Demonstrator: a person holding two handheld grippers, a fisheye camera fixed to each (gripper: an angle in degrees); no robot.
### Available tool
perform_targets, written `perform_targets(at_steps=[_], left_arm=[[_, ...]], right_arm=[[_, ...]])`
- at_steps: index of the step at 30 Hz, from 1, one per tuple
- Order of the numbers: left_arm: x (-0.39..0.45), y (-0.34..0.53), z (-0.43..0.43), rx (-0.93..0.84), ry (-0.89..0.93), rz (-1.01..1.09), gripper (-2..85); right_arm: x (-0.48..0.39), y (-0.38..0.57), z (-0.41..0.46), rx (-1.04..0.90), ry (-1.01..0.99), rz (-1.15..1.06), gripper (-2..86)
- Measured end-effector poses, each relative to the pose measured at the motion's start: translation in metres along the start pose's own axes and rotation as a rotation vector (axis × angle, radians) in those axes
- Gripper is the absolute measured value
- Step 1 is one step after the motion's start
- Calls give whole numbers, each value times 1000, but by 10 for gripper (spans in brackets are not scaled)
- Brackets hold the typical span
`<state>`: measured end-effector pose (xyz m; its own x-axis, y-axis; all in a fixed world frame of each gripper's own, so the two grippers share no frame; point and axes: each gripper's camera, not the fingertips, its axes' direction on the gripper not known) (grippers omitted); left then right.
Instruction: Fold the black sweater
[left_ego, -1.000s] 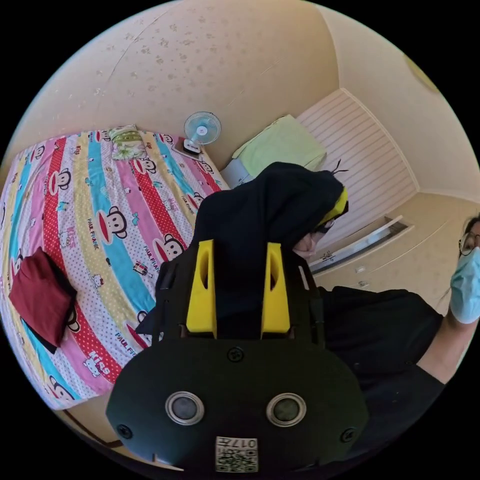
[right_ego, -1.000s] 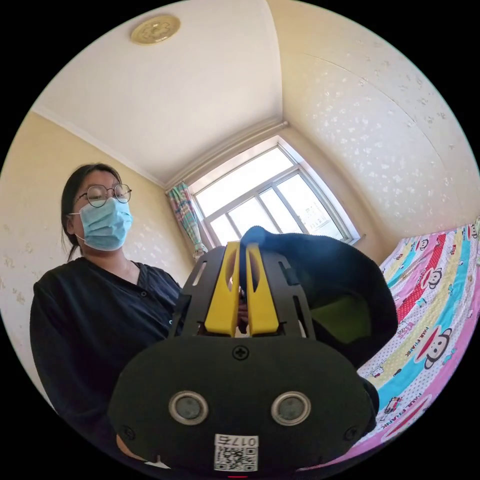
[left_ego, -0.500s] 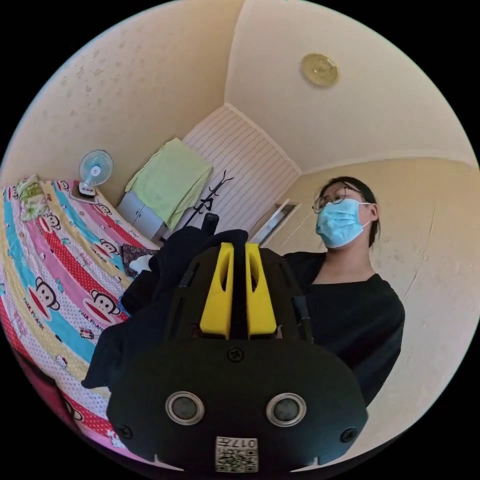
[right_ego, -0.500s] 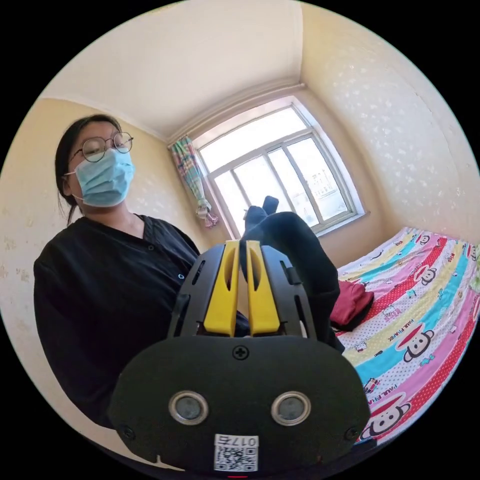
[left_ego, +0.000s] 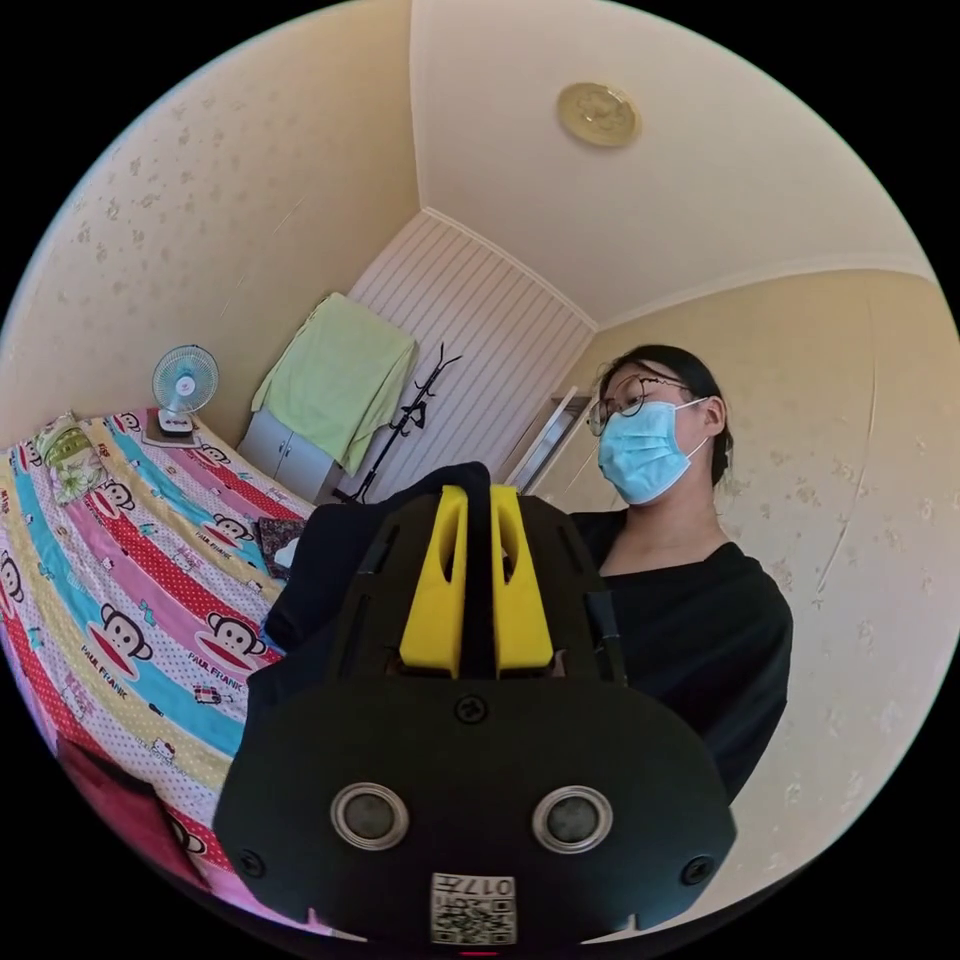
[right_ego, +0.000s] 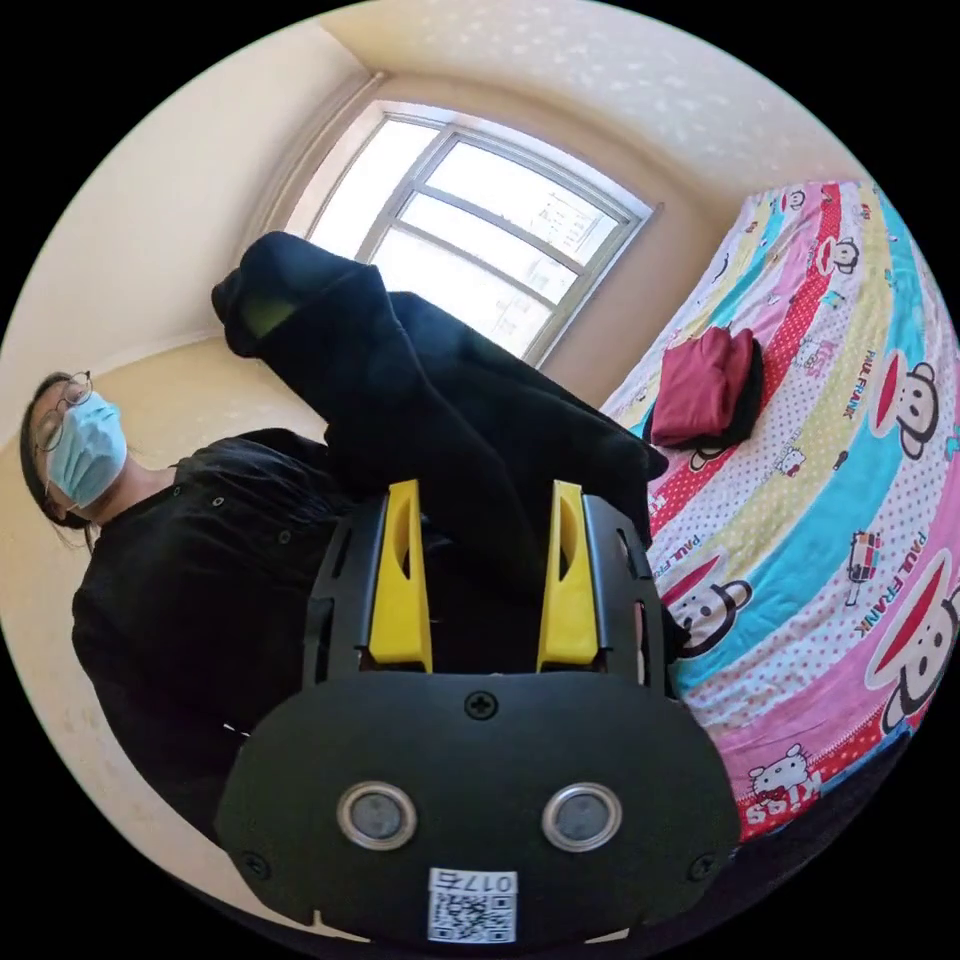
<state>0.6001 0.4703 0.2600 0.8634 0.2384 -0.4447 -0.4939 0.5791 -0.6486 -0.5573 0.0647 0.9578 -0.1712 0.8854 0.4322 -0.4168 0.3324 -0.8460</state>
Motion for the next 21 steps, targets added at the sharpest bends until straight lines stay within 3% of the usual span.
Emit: perform_targets(at_steps=[3,6,11,15,21], left_arm=[[3,7,-37,36,-48,-51,41],[6,31,-86,96,-128,-147,40],[22,98,-159,143,-450,-385,41],[27,114,-160,59,-433,-433,40],[49,79,-209,112,-373,-329,40]], right_arm=[[7,-12,10,-61,-181,-51,68],[-14,-10,-21,31,-23,-61,43],[-103,15,-106,312,155,-192,31],[-204,10,-103,251,346,-360,26],[-329,-4,-77,182,600,-535,23]])
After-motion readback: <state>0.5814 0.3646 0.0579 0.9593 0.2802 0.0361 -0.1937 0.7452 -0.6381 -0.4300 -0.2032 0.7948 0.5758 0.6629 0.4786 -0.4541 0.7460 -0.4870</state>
